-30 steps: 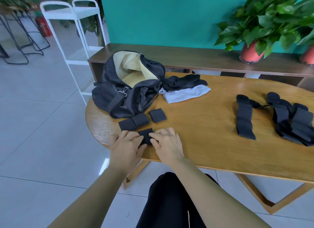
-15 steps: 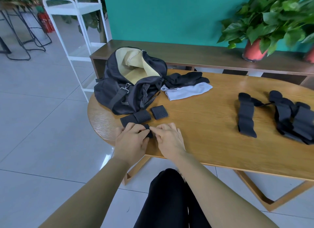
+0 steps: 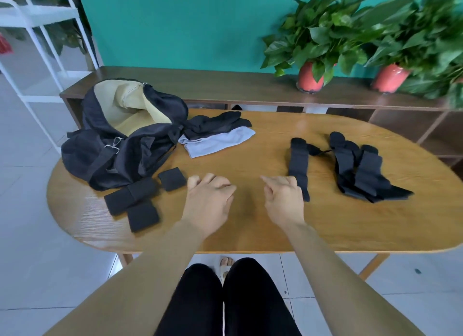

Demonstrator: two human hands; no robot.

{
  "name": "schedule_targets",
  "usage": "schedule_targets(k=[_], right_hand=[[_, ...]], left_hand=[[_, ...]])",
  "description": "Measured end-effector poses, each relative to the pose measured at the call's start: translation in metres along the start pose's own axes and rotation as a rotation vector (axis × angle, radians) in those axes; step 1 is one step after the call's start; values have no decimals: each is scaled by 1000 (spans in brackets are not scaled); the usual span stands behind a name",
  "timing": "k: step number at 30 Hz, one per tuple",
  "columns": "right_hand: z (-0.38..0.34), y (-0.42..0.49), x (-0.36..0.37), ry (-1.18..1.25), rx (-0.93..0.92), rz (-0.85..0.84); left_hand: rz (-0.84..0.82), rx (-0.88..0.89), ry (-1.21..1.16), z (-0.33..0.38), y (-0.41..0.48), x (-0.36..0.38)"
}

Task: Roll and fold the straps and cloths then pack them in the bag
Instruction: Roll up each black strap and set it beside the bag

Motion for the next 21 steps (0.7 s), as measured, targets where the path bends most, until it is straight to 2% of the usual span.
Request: schedule_targets(k=[5,10,18,21], right_hand=[[53,16,-35,13,105,102],[93,27,-51,-15,171,127],[113,37,-53,-14,145,119],[113,38,-50,-11,135,97]], left_hand=[[-84,91,-14,48,42,15],[-181,168,-101,95,81,33],[-408,241,-155,131,105,68],[-421,235,-139,127,100,67]])
Point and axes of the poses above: each hand's wrist, its own y-axis towards the middle knuckle, its own x-axis out of the palm, z = x × y, the point moved 2 cm from there along y, towards the middle knuckle, and after that the axes turned 11 degrees about y, right-handed, at the moved point
